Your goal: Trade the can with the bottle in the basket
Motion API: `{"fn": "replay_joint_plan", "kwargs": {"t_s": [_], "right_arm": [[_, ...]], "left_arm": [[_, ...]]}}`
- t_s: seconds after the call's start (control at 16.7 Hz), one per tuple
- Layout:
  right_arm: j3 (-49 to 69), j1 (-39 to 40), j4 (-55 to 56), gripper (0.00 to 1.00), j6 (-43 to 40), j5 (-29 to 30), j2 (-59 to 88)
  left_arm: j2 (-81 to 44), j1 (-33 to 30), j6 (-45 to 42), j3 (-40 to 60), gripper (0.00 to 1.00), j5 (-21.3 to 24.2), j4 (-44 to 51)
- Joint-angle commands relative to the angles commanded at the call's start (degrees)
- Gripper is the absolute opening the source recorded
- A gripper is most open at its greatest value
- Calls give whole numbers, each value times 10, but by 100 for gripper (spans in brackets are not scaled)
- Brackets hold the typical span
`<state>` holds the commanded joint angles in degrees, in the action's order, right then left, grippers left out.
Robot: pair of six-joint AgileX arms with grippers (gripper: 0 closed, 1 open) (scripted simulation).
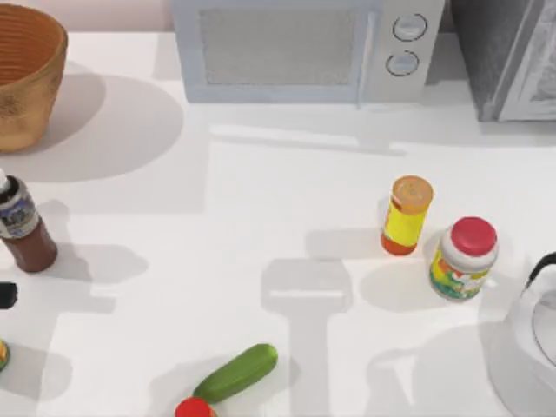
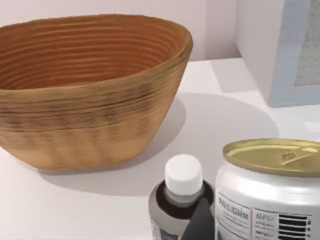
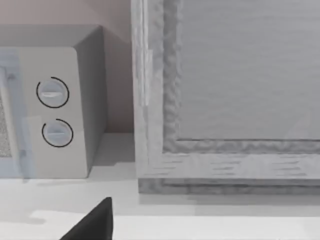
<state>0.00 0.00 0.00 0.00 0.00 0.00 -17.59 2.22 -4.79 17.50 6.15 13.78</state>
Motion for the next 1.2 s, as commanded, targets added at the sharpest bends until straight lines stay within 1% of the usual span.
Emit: {"fn": "replay_joint_plan", "kwargs": {"t_s": [0.18,0.36,0.78,0.96,1.08,1.2], "right_arm": [[0,0,0,100,0,0,0],[0,0,0,100,0,0,0],[0,0,0,100,0,0,0],[0,0,0,100,0,0,0],[0,0,0,100,0,0,0],[0,0,0,100,0,0,0]], "left_arm": [[110,-13,25,-110,0,-32,-79],[168,-21,45,-167,0,-57,-130],[173,-21,46,-175,0,-61,-136],[141,-26,46,-159,0,-45,-153],[91,-34,46,-136,0,-21,-179],[22,-45,45,-102,0,12,-215]]}}
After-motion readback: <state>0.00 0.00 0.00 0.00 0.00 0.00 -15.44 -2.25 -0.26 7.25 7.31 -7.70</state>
